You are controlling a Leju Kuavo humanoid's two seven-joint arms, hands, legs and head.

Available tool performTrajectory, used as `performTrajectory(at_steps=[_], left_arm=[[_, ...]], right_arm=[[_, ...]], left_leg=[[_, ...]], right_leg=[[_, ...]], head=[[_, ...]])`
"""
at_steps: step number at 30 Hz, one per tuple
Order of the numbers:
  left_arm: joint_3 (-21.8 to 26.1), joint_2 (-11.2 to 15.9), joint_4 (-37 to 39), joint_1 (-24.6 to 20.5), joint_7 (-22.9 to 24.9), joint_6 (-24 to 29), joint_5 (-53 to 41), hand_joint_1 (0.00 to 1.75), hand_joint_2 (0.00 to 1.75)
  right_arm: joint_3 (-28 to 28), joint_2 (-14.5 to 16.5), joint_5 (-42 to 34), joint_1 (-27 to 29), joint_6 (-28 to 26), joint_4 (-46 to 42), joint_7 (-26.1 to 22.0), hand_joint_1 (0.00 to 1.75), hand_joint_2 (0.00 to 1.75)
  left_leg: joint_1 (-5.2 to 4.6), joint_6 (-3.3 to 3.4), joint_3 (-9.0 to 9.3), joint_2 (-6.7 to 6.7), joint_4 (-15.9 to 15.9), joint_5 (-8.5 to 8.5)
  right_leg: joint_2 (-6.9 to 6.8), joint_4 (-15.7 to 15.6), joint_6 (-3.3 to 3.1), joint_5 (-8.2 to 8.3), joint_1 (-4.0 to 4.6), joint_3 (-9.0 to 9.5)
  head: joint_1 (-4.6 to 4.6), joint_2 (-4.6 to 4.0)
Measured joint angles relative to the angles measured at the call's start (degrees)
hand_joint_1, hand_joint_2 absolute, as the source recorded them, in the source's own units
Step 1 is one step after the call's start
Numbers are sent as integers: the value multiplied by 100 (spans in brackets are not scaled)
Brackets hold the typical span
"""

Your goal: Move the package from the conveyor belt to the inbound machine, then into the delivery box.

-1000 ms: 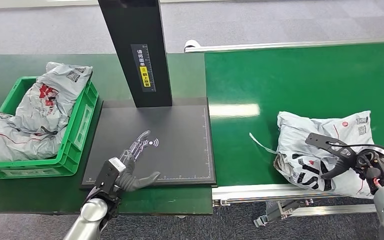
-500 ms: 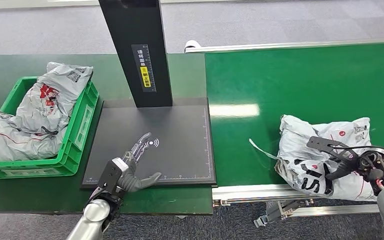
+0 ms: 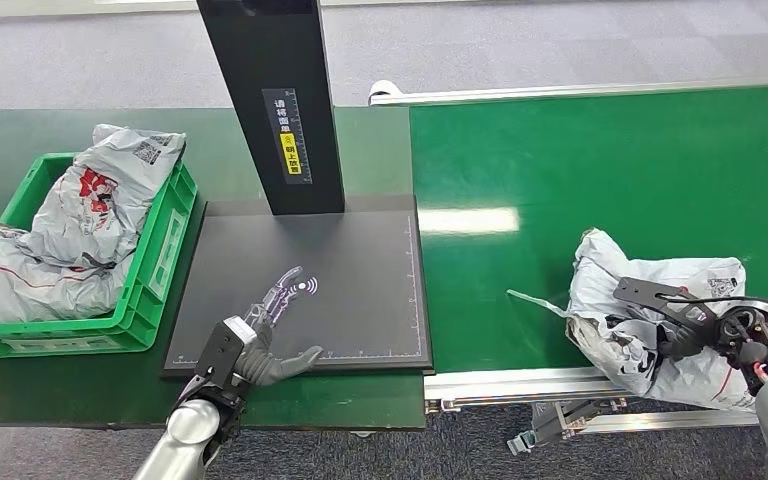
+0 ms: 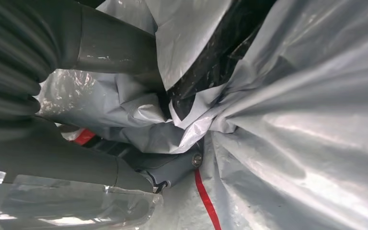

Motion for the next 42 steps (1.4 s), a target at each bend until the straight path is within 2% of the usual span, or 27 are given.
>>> performTrajectory(at_steps=[6, 9, 12, 18, 21, 27, 38, 40, 42], left_arm=[[0, 3, -10, 35, -8, -1, 38, 0, 175], [1, 20, -67, 84, -9, -5, 64, 0, 175], [14, 52, -203, 199, -16, -4, 91, 0, 175], [102, 79, -445, 410, -96, -4, 94, 0, 175], [109, 79, -462, 423, -109, 1, 86, 0, 175], [111, 79, -468, 424, -112, 2, 81, 0, 175], [111, 79, -494, 428, -112, 3, 82, 0, 175], [111, 79, -495, 427, -127, 5, 83, 0, 175], [111, 80, -494, 422, -162, 13, 92, 0, 175]], right_arm=[[47, 44, 28, 8, -160, -4, -172, 175, 175], [73, 105, 10, -5, -538, -23, -469, 175, 175], [65, 226, -170, -46, -1562, -112, -1030, 175, 175], [-354, 569, -887, -207, -4476, -551, -2535, 175, 175], [-639, 678, -1162, -210, -5260, -817, -3055, 175, 175], [-944, 787, -1247, -159, -5391, -1100, -3173, 175, 175], [-1083, 858, -1275, -116, -5430, -1246, -3208, 175, 175], [-1134, 868, -1410, -82, -5632, -1290, -3400, 175, 175], [-1250, 892, -1681, -20, -6058, -1388, -3803, 175, 175]], left_leg=[[0, 0, -3, 0, -1, 0], [0, 0, -5, 1, -1, 0], [0, 0, -7, 10, -2, 0], [1, 2, -8, -4, -2, 5], [1, 3, -11, -8, -2, 5], [-1, 4, -11, -7, -1, 4], [0, 4, -11, -7, -1, 4], [0, 4, -11, -8, -1, 4], [0, 4, -11, -8, -1, 4]], right_leg=[[0, 1, 0, 0, 0, 2], [0, 1, 0, 0, 0, 4], [2, 2, 0, 1, 1, 2], [-11, 2, 2, -2, 2, -4], [-15, 2, 3, -4, 2, -4], [-13, 1, 4, -3, 0, -4], [-13, 2, 4, -4, 1, -5], [-13, 2, 4, -4, 1, -5], [-14, 2, 4, -4, 0, -5]], head=[[-1, -1], [-1, 0], [-1, 0], [-1, -1], [-2, 0], [-2, 1], [-2, -1], [-2, -1], [-1, -1]])
